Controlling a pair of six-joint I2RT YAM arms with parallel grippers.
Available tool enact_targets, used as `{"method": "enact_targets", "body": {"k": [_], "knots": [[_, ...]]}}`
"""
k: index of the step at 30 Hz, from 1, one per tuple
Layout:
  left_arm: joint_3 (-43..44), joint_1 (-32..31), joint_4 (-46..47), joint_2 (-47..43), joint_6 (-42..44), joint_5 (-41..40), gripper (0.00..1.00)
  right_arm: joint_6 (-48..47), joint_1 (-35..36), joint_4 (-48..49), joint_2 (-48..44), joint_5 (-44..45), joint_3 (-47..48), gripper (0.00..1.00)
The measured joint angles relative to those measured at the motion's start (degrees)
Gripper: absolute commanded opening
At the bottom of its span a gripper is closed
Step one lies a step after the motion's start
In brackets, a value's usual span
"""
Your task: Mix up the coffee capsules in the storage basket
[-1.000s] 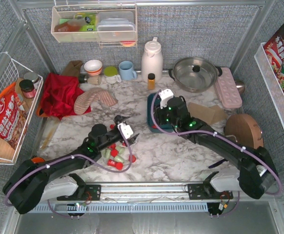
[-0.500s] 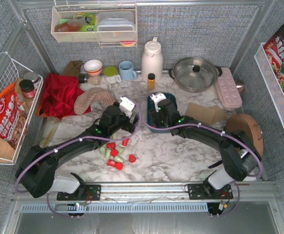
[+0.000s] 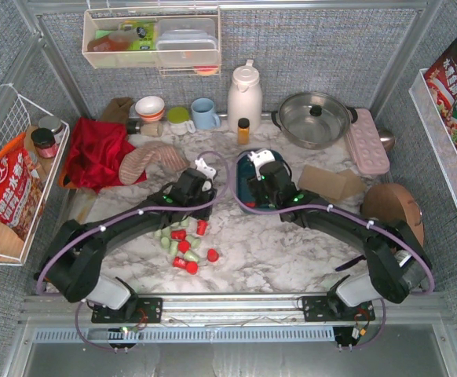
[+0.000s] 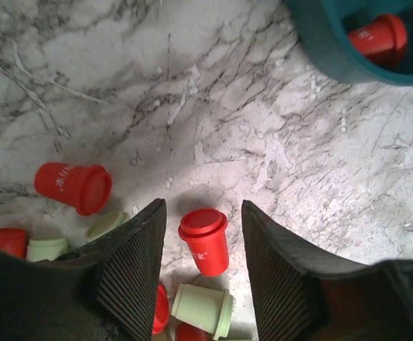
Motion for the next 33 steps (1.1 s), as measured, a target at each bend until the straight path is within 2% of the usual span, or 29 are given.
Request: {"method": "enact_targets", "body": {"k": [6, 18, 26, 32, 33], "knots": [[3.3, -0.2, -6.2, 5.5, -2.7, 1.2, 0.61, -0.4, 0.0, 0.2, -0.3, 0.9, -0.2, 0.69], [1.6, -2.3, -10.8, 4.9, -6.2, -1.1, 0.62, -0.7, 0.0, 0.2, 0.2, 0.8, -0.2, 0.69], [2.2, -3.1, -12.3, 9.3, -6.8, -0.5, 0.57, -0.8, 0.0, 0.2, -0.2, 0.8, -0.2, 0.69], [3.1, -3.1, -13.0, 11.7, -6.8, -1.7, 0.46, -0.8, 0.0, 0.2, -0.4, 0.6, -0.2, 0.69], [3.2, -3.1, -13.0, 11.8, -6.8, -2.0, 0.41, -0.8, 0.0, 0.2, -0.5, 0.6, -0.2, 0.69]]}}
